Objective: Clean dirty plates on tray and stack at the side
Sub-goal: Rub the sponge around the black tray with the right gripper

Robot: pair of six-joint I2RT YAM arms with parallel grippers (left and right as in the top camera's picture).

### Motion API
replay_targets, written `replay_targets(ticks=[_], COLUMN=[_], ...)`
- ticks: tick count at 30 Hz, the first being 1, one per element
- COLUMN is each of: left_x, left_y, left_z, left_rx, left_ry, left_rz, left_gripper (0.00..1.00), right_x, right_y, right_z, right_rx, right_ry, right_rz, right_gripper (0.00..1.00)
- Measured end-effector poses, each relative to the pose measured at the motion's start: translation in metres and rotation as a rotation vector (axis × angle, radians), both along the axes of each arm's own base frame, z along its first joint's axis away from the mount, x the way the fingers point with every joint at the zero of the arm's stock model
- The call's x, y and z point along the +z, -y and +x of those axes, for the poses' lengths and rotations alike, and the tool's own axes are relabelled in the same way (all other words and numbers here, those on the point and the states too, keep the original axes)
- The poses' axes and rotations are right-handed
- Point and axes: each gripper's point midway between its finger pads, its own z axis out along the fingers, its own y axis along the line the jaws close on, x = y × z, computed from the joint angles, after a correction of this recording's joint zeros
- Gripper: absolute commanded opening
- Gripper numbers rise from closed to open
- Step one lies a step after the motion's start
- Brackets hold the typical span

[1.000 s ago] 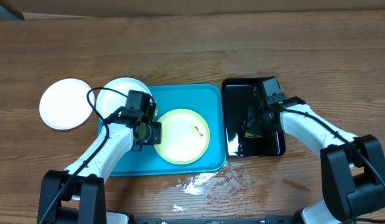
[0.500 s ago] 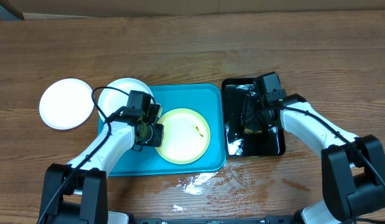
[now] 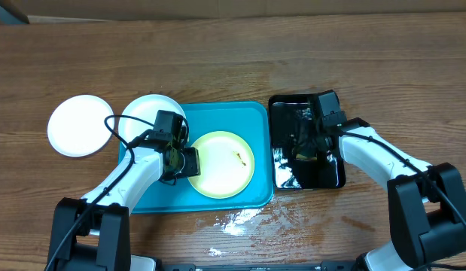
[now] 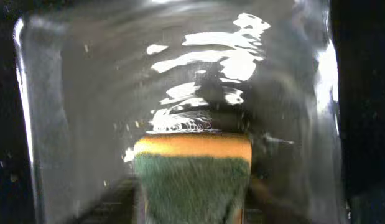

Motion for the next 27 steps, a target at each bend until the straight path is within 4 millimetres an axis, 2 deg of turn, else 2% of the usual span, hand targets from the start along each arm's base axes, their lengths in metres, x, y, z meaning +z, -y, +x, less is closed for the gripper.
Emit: replay_targets(ticks=[2, 6, 10, 14, 16, 18, 20, 21, 27], left_x=[0.0, 0.001, 0.001, 0.001, 0.001, 0.001, 0.001, 0.001, 0.005], left_y=[0.0, 0.001, -0.001, -0.003, -0.003, -0.003, -0.003, -0.003, 0.0], left_z=[0.002, 0.005, 0.005, 0.007, 0.007, 0.007, 0.007, 0.007, 0.022], left_rx=[0.005, 0.009, 0.033, 0.056, 0.06, 0.06, 0.062, 0.063, 0.1], left_ry=[0.008, 0.019, 0.017, 0.021, 0.022, 0.022, 0.021, 0.021, 0.075], left_rz=[-0.003, -0.005, 0.003, 0.009, 0.008, 0.007, 0.008, 0.007, -0.011], left_gripper=[0.58, 0.44, 0.34, 0.32, 0.32, 0.21, 0.18, 0.19, 0.2], right_x=[0.001, 0.008, 0.003, -0.013, -0.013, -0.013, -0.013, -0.012, -0.012], right_y=[0.002, 0.004, 0.005, 0.006, 0.006, 0.005, 0.005, 0.004, 0.004], right_z=[-0.003, -0.012, -0.021, -0.031, -0.028, -0.024, -0.022, -0.022, -0.023], right_rx=[0.005, 0.013, 0.014, 0.014, 0.012, 0.009, 0.008, 0.005, 0.01], right_ry=[-0.023, -0.089, -0.12, -0.125, -0.103, -0.083, -0.071, -0.067, -0.07], right_rz=[-0.013, -0.037, -0.045, -0.047, -0.044, -0.041, -0.038, -0.035, -0.036], right_gripper=[0.76, 0.76, 0.75, 0.72, 0.72, 0.77, 0.96, 1.0, 1.0])
